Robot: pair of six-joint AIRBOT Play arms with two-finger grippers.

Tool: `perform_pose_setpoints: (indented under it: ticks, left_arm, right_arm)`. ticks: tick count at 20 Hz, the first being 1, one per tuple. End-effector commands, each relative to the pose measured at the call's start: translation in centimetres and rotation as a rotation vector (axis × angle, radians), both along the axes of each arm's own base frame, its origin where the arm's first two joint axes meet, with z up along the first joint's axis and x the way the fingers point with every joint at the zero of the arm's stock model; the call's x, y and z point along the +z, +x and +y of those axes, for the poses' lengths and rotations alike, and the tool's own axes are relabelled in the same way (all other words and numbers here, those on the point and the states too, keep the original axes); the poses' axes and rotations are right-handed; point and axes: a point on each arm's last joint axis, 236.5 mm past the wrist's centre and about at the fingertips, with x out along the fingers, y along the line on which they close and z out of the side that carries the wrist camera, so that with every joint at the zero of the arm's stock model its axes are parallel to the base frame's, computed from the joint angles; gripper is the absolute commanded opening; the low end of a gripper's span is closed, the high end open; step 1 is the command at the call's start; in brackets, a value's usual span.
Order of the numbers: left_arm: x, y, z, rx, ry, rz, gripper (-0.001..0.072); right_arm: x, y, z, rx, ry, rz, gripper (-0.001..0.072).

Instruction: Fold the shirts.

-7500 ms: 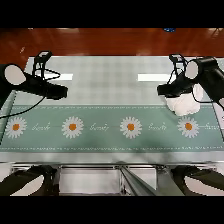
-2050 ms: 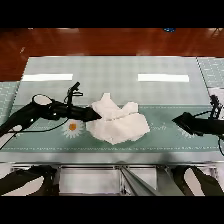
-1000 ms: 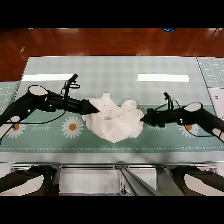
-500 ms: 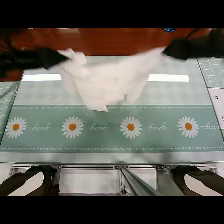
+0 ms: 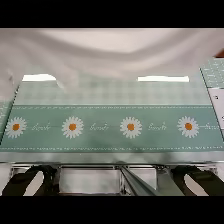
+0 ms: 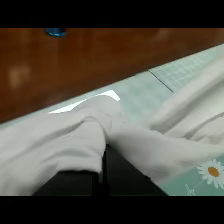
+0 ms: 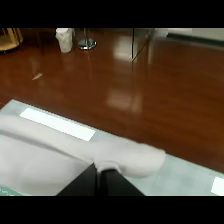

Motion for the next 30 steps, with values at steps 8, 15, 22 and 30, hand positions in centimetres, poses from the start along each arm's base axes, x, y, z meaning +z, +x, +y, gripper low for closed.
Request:
perform_pose_setpoints:
  ticks: [8,15,22,30]
  left_arm:
    - [-3.5,-9.9,-1.4,0.002,0.012,0.127,0.0023]
    - [-21.3,1.9,-0.4,0.017,-0.188,0.49,0.0023]
    - [-35.3,15.8,0.9,0.212,-0.228,0.669,0.0023]
    - [-38.6,25.3,-0.4,0.139,-0.221,0.777,0.0417]
  right_arm:
    - [-5.5,-8.5,0.2,0.042,-0.031,0.179,0.0027]
    - [-21.7,1.2,1.4,0.059,-0.011,0.563,0.0026]
    - [-37.8,15.7,0.2,-0.093,0.025,0.805,0.0026]
    - [-43.3,27.1,-0.5,-0.239,0.237,0.873,0.0311]
